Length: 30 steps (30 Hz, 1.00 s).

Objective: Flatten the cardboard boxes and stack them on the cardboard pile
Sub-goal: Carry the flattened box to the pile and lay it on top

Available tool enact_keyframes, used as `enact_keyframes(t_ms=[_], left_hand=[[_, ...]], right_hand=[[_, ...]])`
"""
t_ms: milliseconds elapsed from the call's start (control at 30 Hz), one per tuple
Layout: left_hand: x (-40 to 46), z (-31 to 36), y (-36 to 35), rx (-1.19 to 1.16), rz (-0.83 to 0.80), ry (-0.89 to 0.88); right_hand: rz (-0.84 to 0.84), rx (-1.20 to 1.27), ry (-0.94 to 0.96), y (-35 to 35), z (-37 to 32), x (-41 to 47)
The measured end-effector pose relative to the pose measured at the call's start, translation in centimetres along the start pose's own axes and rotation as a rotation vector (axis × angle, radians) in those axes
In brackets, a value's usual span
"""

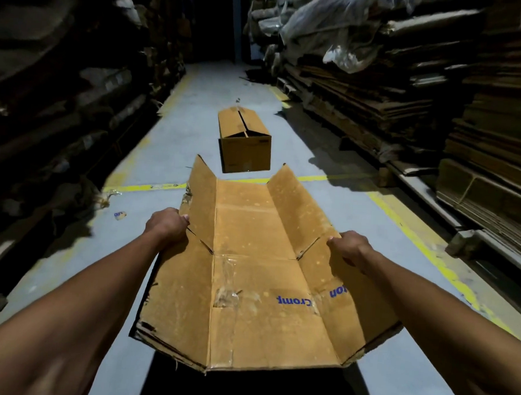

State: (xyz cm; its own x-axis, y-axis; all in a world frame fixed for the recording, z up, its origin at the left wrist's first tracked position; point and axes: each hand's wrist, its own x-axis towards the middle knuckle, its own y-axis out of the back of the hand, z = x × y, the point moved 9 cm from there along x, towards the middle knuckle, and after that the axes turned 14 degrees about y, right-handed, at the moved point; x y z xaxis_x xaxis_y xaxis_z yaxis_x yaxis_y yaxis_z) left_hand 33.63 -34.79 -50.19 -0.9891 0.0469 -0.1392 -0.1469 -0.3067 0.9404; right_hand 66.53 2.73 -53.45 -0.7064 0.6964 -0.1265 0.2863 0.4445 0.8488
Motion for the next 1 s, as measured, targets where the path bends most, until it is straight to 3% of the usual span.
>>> enact_keyframes(t_ms=[167,500,700,1000], left_hand=[[-0.6,1.1,4.5,-0.018,0.014,-0.015],[-1.7,7.2,21.3,-0.140,0.123,-0.061],[-4.0,10.2,34.6,-0.208,0.183,-0.003],[-6.7,14.6,58.5,-0.317,0.168,0.046]], right_hand=[[0.087,-0.001,-0.014,7.1,-4.9,-0.1],[0.378,0.052,0.019,22.3,-15.2,-3.2],[0.425,-0.075,0.030,34.7,-25.6,-5.9],[0.399,-0.047,0.029,53.4,-39.8,-8.8]])
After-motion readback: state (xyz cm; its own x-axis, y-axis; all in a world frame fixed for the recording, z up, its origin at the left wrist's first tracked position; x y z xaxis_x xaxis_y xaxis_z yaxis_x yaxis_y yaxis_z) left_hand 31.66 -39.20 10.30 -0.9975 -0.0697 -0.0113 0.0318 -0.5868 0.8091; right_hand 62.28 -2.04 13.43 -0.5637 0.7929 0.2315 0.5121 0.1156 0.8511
